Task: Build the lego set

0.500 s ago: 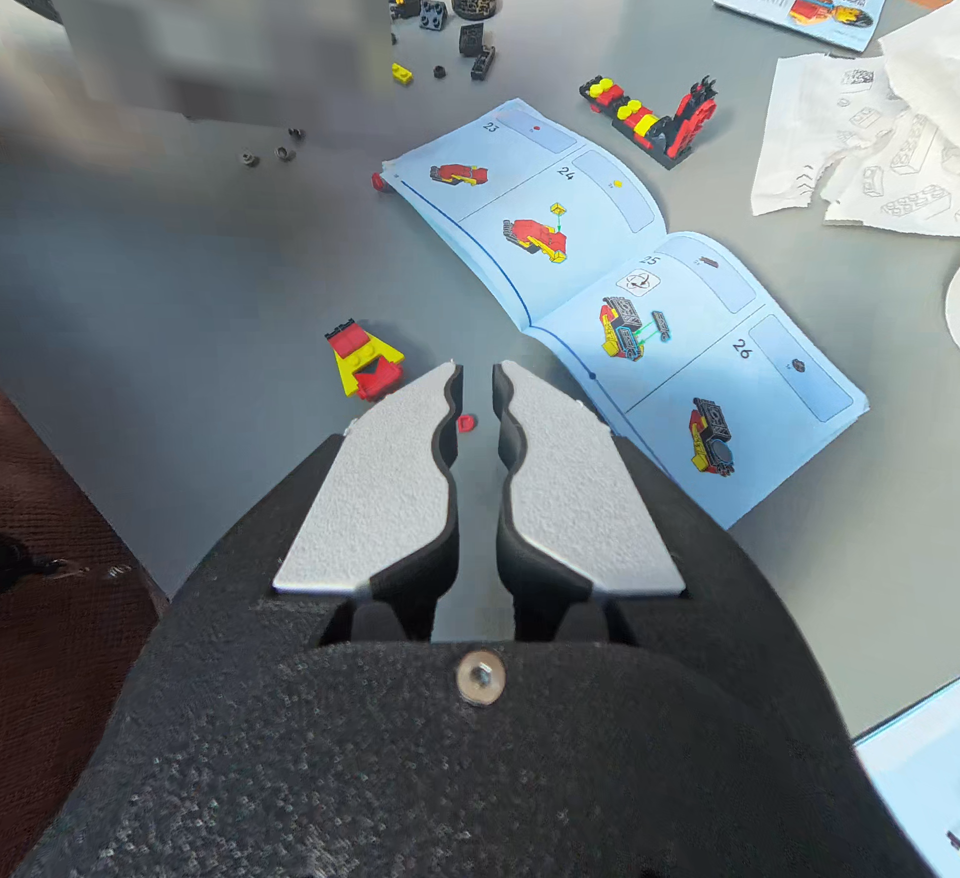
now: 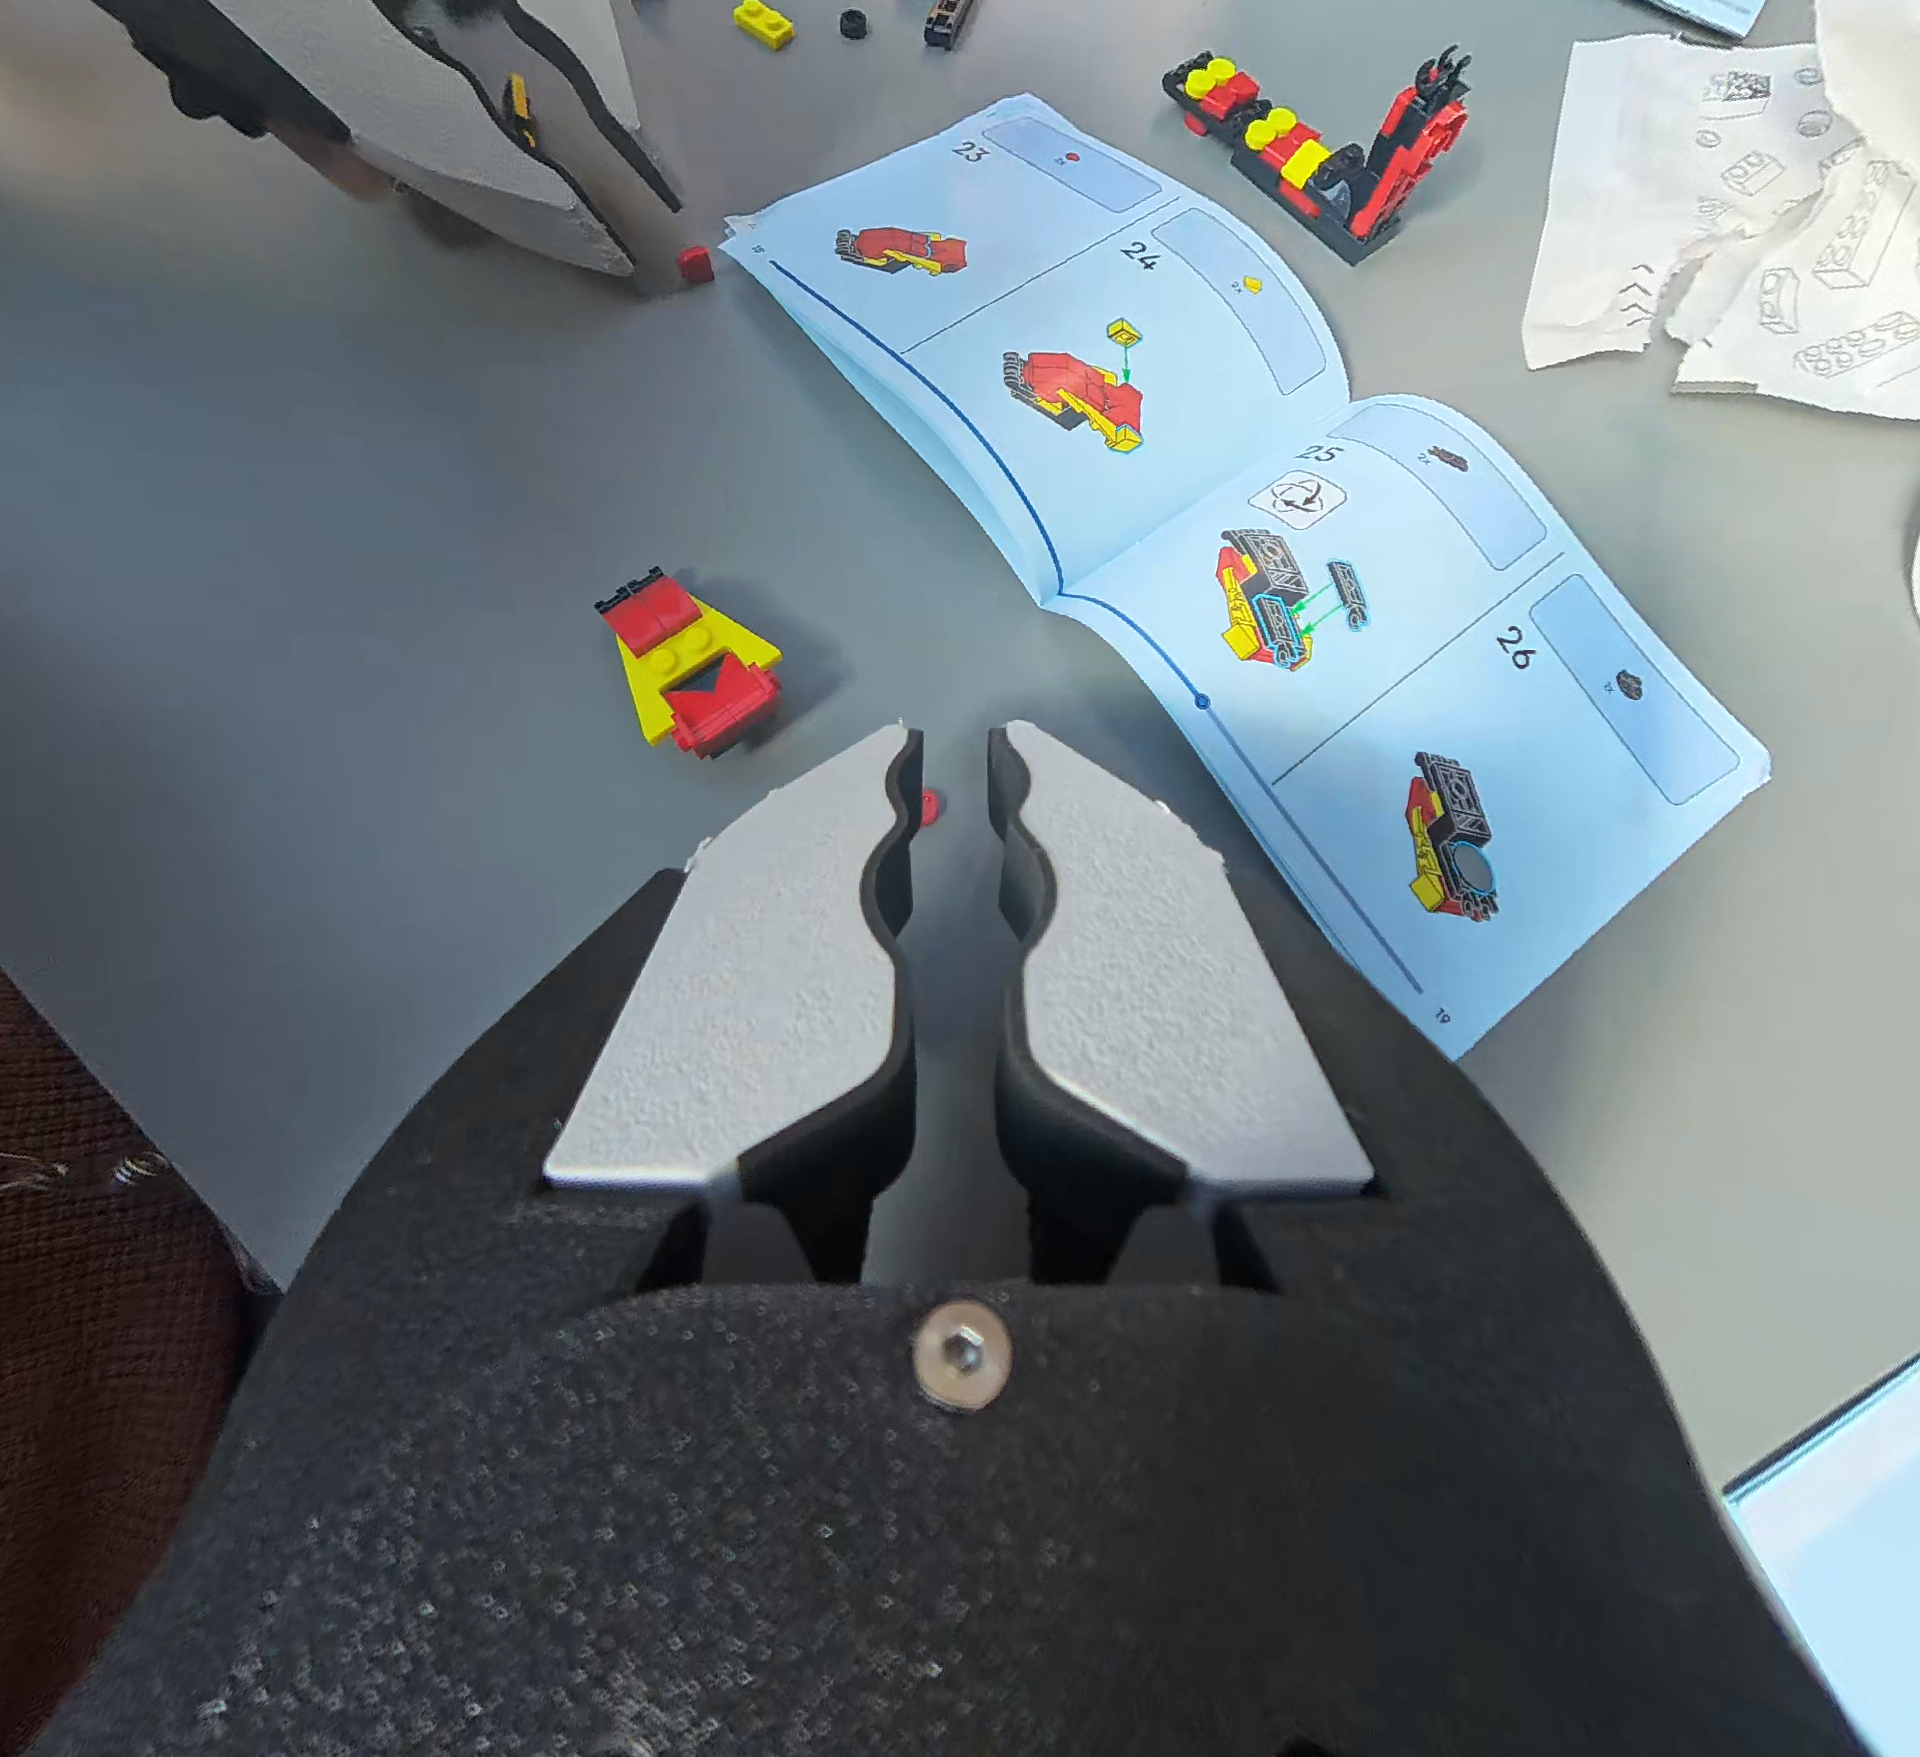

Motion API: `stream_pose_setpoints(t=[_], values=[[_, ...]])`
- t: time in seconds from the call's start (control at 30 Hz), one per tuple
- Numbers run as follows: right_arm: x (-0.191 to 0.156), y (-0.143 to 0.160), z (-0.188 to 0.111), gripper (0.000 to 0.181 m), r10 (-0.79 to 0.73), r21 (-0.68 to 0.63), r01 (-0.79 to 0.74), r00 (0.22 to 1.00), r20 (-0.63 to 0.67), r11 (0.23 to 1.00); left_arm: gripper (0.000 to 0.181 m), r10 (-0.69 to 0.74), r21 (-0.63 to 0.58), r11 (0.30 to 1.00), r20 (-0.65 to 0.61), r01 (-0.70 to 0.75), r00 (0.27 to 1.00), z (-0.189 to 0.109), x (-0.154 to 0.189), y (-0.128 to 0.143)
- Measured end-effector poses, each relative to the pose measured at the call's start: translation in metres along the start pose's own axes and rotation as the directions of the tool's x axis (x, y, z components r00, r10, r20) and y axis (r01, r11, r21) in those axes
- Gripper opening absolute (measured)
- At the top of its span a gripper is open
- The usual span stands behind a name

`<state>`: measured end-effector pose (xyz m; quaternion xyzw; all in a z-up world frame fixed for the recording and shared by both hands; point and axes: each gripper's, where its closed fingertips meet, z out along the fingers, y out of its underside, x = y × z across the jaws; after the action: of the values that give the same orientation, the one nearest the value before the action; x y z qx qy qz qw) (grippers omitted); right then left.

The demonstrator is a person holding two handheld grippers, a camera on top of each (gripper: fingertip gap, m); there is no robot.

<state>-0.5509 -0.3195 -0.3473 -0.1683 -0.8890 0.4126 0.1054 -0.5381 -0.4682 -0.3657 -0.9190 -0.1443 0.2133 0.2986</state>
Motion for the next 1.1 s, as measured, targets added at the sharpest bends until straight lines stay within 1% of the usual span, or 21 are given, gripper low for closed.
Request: stream_pose_setpoints(t=[0.1,0.2,0.33,0.43,0.47,0.5,0.53,0.57,0.6,0.63,0.67,0.7,0.73,0.77,0.83,0.93,1.0,1.07,1.1], values=[[-0.001,0.002,-0.001,0.011,0.021,0.006,-0.021,1.000,0.014,1.000,0.016,-0.110,-0.062,0.992,-0.030,0.108,0.994,0.005,0.001,0.003],[-0.002,0.002,-0.001,0.011,0.024,0.023,-0.025,0.999,0.021,0.999,0.019,-0.204,-0.070,0.977,-0.034,0.202,0.978,0.007,0.004,0.000],[-0.002,0.002,-0.001,0.011,0.033,0.041,-0.034,0.999,0.031,0.999,0.011,-0.229,-0.076,0.971,-0.002,0.228,0.973,0.011,0.001,-0.001],[-0.004,-0.002,-0.003,0.010,0.020,0.062,-0.022,0.999,0.035,0.998,0.005,-0.220,-0.078,0.973,-0.012,0.218,0.975,0.012,0.000,-0.002],[-0.005,-0.005,-0.004,0.009,0.001,0.081,-0.004,1.000,0.030,0.997,0.003,-0.223,-0.060,0.973,-0.021,0.221,0.975,0.011,-0.001,-0.005],[-0.009,-0.012,-0.006,0.009,-0.032,0.122,0.028,0.999,0.032,0.992,0.003,-0.239,-0.007,0.971,-0.048,0.239,0.970,0.007,-0.001,-0.015],[-0.014,-0.022,-0.008,0.009,-0.070,0.181,0.062,0.997,0.037,0.981,0.003,-0.268,0.071,0.959,-0.107,0.276,0.958,0.002,0.001,-0.029],[-0.022,-0.033,-0.010,0.009,-0.110,0.243,0.095,0.993,0.049,0.965,0.003,-0.299,0.157,0.931,-0.188,0.329,0.936,-0.007,0.004,-0.045],[-0.032,-0.046,-0.013,0.010,-0.157,0.308,0.126,0.984,0.080,0.943,0.003,-0.315,0.243,0.888,-0.295,0.390,0.902,-0.018,0.008,-0.064],[-0.045,-0.060,-0.018,0.013,-0.219,0.388,0.159,0.969,0.114,0.908,0.003,-0.315,0.303,0.837,-0.413,0.455,0.854,-0.030,0.012,-0.081],[-0.056,-0.074,-0.024,0.016,-0.296,0.474,0.205,0.947,0.125,0.856,0.003,-0.301,0.329,0.791,-0.526,0.516,0.795,-0.042,0.016,-0.094],[-0.063,-0.084,-0.030,0.018,-0.376,0.541,0.264,0.921,0.106,0.799,0.003,-0.275,0.325,0.754,-0.635,0.572,0.722,-0.054,0.021,-0.105],[-0.065,-0.092,-0.033,0.020,-0.427,0.570,0.319,0.902,0.062,0.757,0.003,-0.247,0.302,0.725,-0.725,0.619,0.643,-0.064,0.026,-0.114],[-0.066,-0.098,-0.035,0.020,-0.464,0.582,0.358,0.885,0.038,0.730,0.003,-0.230,0.275,0.709,-0.779,0.649,0.583,-0.070,0.027,-0.119],[-0.073,-0.107,-0.039,0.020,-0.526,0.608,0.397,0.850,0.039,0.688,0.003,-0.206,0.238,0.712,-0.829,0.661,0.520,-0.077,0.031,-0.126],[-0.080,-0.112,-0.040,0.020,-0.591,0.609,0.454,0.806,0.031,0.650,0.003,-0.155,0.181,0.755,-0.884,0.630,0.440,-0.085,0.044,-0.134],[-0.085,-0.113,-0.043,0.019,-0.632,0.624,0.478,0.775,0.033,0.619,0.003,-0.135,0.154,0.778,-0.906,0.609,0.401,-0.087,0.050,-0.137],[-0.090,-0.112,-0.044,0.016,-0.667,0.623,0.505,0.744,0.037,0.598,0.003,-0.123,0.131,0.786,-0.925,0.605,0.359,-0.089,0.054,-0.140],[-0.091,-0.113,-0.045,0.015,-0.680,0.622,0.520,0.733,0.027,0.585,0.003,-0.124,0.123,0.790,-0.927,0.601,0.353,-0.088,0.054,-0.141]])
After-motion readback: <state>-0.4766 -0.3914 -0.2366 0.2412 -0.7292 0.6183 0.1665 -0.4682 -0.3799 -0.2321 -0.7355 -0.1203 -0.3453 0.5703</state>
